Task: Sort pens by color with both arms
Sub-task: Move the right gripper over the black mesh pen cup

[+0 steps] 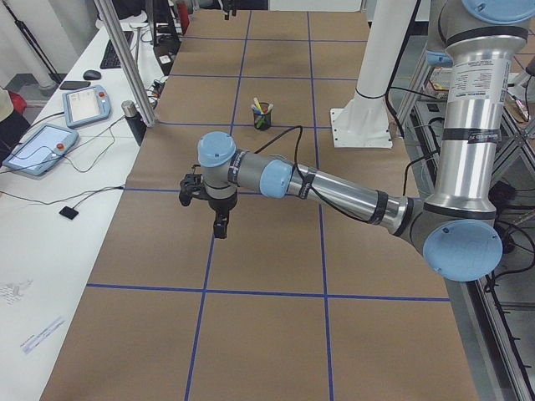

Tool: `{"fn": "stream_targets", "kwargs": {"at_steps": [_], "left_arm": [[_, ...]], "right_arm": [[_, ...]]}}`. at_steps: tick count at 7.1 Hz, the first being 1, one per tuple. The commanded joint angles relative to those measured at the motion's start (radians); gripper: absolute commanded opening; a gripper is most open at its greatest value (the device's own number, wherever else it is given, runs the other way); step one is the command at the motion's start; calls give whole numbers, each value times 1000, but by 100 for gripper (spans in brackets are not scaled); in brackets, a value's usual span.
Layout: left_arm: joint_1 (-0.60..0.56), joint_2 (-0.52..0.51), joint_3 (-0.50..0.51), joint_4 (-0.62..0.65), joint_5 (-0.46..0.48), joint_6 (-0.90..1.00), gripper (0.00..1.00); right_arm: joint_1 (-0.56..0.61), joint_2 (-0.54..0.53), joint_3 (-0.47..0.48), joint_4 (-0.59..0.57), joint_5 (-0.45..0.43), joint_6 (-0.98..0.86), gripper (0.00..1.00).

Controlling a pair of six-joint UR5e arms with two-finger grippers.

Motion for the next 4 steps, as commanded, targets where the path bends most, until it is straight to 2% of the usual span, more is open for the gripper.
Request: {"fn": "stream_targets", "kwargs": {"at_steps": [1,2,3,4], "left_arm": [[4,3,-3,0,-2,-13,100],[5,2,-3,0,-2,-13,100],[3,3,-5,0,-2,-13,100],[1,5,-8,0,-2,-13,100]], "right_arm": [[-128,107,1,-12,-15,133,99],[-194,145,1,-28,-24,271,99],[-249,190,-1,-97,-54,392,99],[-285,242,2,-169,-74,415,99]]}}
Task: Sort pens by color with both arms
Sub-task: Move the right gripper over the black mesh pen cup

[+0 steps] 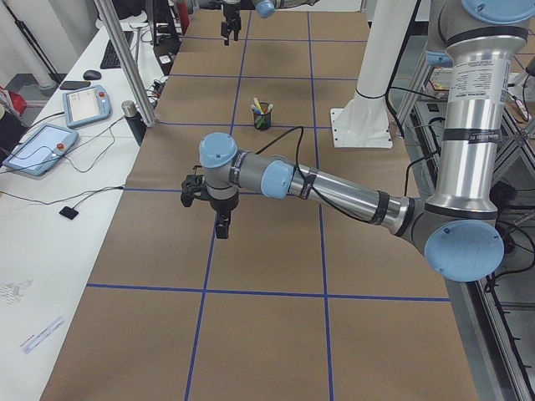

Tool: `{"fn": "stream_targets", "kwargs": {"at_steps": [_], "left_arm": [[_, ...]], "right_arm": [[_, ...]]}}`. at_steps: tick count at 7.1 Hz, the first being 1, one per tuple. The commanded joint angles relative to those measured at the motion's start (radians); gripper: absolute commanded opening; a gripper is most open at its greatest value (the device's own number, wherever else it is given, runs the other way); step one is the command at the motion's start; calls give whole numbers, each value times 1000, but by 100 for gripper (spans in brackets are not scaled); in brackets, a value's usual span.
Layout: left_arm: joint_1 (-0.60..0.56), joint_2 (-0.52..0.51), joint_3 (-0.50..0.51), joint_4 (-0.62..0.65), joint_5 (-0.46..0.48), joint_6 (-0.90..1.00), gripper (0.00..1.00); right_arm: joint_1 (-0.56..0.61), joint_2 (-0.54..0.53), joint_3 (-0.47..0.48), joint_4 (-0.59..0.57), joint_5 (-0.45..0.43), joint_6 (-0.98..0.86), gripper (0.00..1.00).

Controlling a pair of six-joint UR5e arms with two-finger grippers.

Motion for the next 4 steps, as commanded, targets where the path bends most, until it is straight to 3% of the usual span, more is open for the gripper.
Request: {"fn": "stream_targets", "kwargs": {"at_steps": [1,2,4], "left_arm": [[-2,2,-4,0,0,0,100],[-2,2,-4,0,0,0,100],[-2,2,-4,0,0,0,100]], "right_arm": [[-101,123,0,-115,-68,75,99],[-147,157,0,-134,-105,68,99],[-282,162,0,-138,-259,48,99]]}}
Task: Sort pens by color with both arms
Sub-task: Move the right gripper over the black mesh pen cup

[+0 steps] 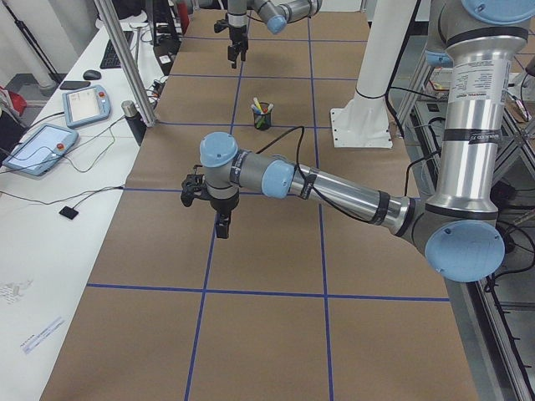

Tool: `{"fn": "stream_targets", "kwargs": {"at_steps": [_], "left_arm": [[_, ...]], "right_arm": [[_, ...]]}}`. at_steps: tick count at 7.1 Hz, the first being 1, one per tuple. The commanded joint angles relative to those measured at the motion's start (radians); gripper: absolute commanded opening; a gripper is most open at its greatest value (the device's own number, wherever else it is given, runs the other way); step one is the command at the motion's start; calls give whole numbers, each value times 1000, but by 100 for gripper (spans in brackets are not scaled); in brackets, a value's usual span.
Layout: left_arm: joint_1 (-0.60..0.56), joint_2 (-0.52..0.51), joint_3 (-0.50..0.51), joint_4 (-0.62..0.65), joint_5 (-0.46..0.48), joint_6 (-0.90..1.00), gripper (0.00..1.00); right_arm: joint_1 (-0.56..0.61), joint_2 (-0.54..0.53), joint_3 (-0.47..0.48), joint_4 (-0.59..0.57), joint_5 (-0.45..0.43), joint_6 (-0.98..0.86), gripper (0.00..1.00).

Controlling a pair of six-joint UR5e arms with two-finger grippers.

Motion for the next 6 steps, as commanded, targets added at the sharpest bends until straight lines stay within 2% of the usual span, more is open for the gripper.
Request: {"fn": "stream_targets", "kwargs": {"at_steps": [1,3,5,6], "left_arm": [[0,0,0,0,-2,0,100],[0,0,1,0,-2,0,100],[0,2,0,0,0,0,100],[0,2,0,0,-2,0,100]], "right_arm": [[-84,42,3,-64,-83,-14,100],[-81,98,0,-148,-83,-14,99],[-78,208,-9,-317,-77,-80,99],[-82,287,-62,-403,-80,-111,99]]}}
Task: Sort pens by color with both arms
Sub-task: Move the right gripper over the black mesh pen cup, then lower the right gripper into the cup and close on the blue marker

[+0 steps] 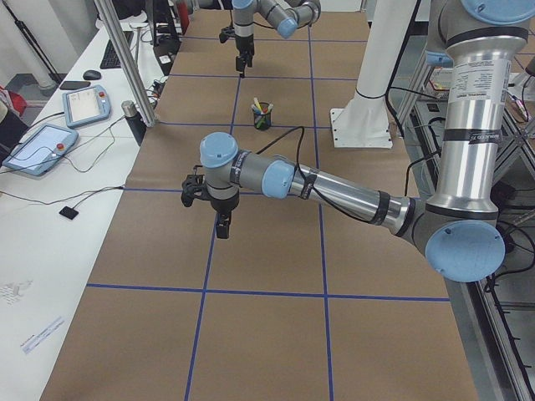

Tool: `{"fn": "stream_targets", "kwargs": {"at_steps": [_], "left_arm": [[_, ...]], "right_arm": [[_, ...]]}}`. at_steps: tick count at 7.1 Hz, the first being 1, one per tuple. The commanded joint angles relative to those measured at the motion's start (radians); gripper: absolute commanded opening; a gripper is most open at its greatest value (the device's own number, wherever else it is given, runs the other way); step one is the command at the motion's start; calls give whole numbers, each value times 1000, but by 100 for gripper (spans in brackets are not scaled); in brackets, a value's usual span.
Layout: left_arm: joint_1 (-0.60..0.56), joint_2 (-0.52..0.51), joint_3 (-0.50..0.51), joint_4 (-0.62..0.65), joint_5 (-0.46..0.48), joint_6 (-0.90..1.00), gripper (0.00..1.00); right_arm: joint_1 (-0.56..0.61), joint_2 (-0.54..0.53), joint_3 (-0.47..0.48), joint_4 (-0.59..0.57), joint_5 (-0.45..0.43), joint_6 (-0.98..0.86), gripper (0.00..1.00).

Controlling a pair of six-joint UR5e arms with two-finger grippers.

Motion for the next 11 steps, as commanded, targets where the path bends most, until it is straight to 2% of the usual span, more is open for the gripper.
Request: {"fn": "stream_targets", "kwargs": {"at_steps": [1,3,4,5,7,11], "left_arm": [[0,0,0,0,1,0,100],[0,0,1,0,1,2,100],[0,0,1,0,1,2,100],[0,0,0,0,1,2,100],[-2,3,0,-2,1,2,100],[-2,6,-2,-2,1,2,100]], "right_arm": [[-4,127,-87,-113,-4,-34,98],[-19,161,-194,-96,-6,-36,94],[-45,181,-273,-6,-21,-30,89],[-57,210,-327,25,-30,-19,86],[-105,223,-345,44,-32,2,75],[-127,199,-347,38,-26,27,64]]}}
